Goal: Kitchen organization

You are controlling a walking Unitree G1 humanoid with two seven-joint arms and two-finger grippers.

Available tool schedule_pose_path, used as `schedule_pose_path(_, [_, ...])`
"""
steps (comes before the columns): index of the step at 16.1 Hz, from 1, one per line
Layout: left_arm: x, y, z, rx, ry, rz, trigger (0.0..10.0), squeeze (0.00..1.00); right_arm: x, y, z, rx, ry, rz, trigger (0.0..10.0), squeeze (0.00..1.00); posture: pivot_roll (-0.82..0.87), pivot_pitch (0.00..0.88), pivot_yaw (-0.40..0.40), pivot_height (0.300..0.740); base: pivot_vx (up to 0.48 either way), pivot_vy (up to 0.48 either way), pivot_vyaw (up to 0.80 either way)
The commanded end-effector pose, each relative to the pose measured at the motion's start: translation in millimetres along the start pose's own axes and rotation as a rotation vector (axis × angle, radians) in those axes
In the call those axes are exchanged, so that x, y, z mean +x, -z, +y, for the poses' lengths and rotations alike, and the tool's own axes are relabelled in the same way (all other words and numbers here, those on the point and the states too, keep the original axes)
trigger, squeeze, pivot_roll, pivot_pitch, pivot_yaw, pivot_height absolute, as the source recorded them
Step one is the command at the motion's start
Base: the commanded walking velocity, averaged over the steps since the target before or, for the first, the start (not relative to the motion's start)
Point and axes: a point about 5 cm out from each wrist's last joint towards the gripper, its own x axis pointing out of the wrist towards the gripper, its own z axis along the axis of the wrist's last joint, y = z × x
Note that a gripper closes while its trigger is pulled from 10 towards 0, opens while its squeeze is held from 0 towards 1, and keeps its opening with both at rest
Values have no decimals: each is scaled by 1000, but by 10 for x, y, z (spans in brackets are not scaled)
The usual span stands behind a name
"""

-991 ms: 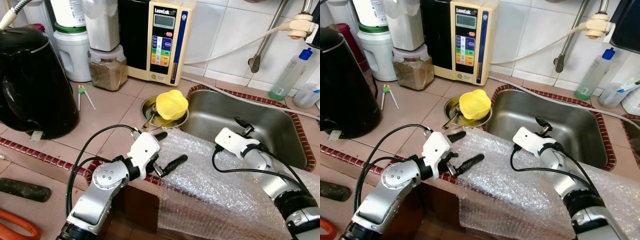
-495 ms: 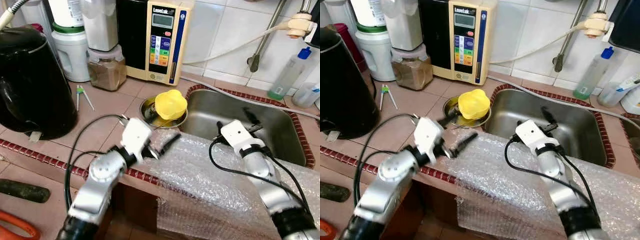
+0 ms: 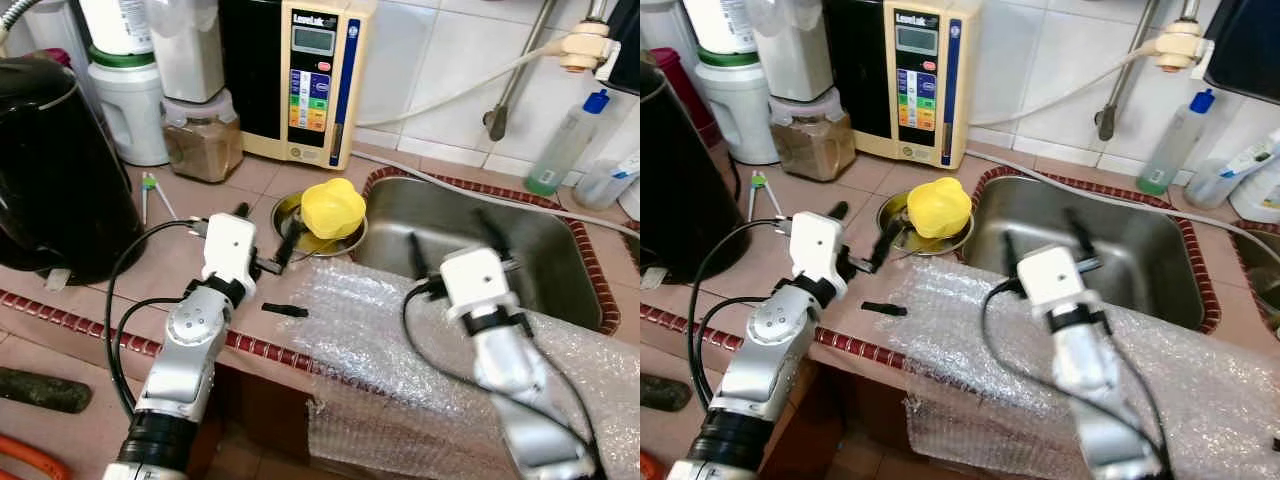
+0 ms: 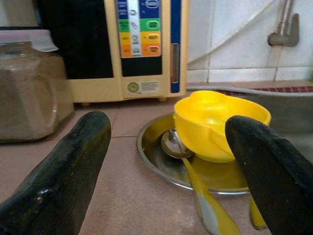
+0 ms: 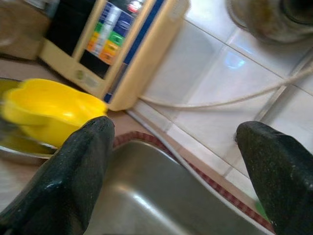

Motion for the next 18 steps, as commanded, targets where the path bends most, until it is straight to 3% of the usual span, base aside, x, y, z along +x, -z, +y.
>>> schedule_pose_path(1, [31, 16, -16, -28, -22, -3, 10000, 0, -52, -53, -35, -55, 8, -8, 10000, 0, 140, 0, -64, 740, 0, 0, 0])
schedule_pose_path(3, [46, 31, -40, -42, -26, -1, 10000, 0, -127, 77, -152, -181, 84, 66, 10000, 0, 134, 0, -63, 740, 0, 0, 0])
schedule_pose_path(5, [57, 39, -59, -40, -21, -3, 10000, 0, -150, 97, -297, -201, 147, 94, 10000, 0, 130, 0, -60, 740, 0, 0, 0])
schedule_pose_path(8, [54, 74, -36, -37, -55, 9, 10000, 0, -99, -100, -327, -45, 149, 2, 10000, 0, 129, 0, -55, 740, 0, 0, 0])
schedule_pose_path(10, [42, 75, 51, -45, -129, -3, 10000, 0, -182, -124, -53, 232, -12, 51, 10000, 0, 123, 0, -63, 740, 0, 0, 0])
schedule_pose_path(12, [40, 109, 112, -80, -180, 18, 10000, 0, -292, -138, 153, 351, -145, 78, 10000, 0, 122, 0, -69, 740, 0, 0, 0])
schedule_pose_path(15, [-6, 221, 158, -141, -224, 68, 10000, 0, -476, -163, 429, 423, -370, 121, 10000, 0, 120, 0, -77, 740, 0, 0, 0])
schedule_pose_path(18, [-35, 277, 133, -186, -233, 85, 10000, 0, -532, -172, 476, 473, -424, 146, 10000, 0, 123, 0, -83, 740, 0, 0, 0])
